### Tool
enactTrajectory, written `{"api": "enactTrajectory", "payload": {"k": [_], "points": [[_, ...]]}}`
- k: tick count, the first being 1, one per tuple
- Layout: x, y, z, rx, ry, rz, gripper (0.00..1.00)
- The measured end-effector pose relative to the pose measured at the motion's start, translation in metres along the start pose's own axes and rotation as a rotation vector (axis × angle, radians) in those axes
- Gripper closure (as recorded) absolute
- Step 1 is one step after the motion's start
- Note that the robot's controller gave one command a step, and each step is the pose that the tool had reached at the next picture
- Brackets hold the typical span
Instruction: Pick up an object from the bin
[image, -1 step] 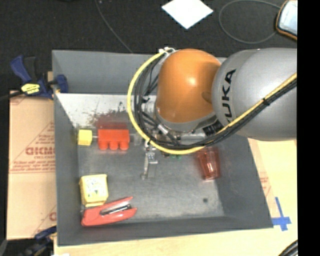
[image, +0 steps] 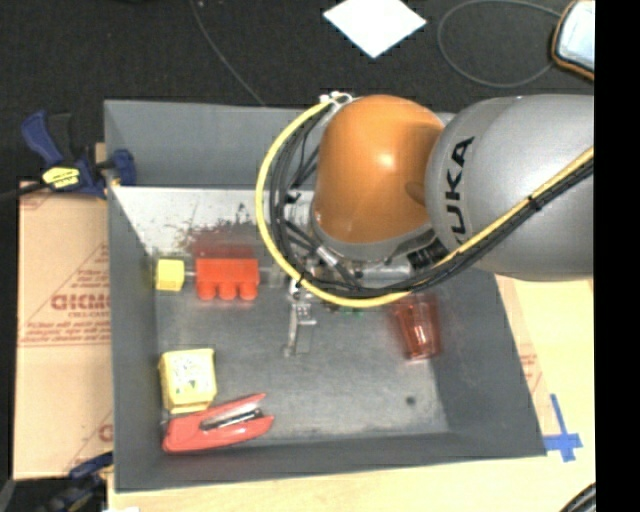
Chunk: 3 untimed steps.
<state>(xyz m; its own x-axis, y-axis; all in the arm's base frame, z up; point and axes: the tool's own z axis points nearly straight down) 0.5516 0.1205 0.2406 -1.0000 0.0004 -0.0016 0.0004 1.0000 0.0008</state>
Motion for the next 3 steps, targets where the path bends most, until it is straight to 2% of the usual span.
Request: {"api": "enactTrajectory", "payload": {"k": [1,2,3], "points": [[0.041,0.059,0.136,-0.001,-0.006,-0.155,0.0],[0.059,0.066,0.09,-0.003,-0.01,0.353,0.0],[0.053,0.108,0.134,-0.001,-0.014,-0.242,0.0]]}}
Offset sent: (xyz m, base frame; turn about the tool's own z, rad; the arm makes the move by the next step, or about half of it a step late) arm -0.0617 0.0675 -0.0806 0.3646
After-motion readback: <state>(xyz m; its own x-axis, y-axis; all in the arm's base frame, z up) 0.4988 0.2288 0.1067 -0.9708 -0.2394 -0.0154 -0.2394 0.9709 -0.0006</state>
